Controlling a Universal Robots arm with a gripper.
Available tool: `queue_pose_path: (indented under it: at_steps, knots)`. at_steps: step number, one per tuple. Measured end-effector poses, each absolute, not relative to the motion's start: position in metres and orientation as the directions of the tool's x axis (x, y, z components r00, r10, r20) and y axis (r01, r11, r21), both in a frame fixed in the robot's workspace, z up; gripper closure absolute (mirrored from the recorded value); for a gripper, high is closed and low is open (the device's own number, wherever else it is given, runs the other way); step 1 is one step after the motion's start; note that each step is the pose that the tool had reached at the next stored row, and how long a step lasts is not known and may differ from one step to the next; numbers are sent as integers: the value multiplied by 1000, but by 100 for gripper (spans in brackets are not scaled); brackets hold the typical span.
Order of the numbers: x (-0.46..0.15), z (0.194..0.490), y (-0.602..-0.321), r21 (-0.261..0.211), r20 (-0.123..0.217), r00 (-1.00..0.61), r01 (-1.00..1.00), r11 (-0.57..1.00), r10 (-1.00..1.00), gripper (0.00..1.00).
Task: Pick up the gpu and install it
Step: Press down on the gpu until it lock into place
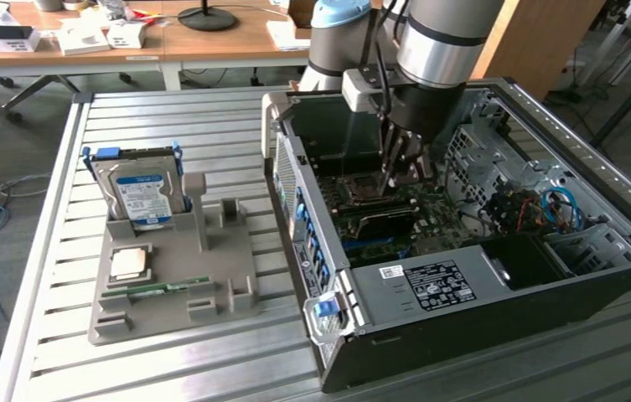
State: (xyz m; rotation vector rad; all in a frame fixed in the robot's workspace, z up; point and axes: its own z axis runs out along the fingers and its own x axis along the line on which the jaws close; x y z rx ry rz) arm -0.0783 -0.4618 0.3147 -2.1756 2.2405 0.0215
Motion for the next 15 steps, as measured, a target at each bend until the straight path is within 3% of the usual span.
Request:
queue_pose_path:
  at_steps: [15]
  knots:
    - [-82, 294, -462, -3, -23, -29, -1000, 29, -999, 89]
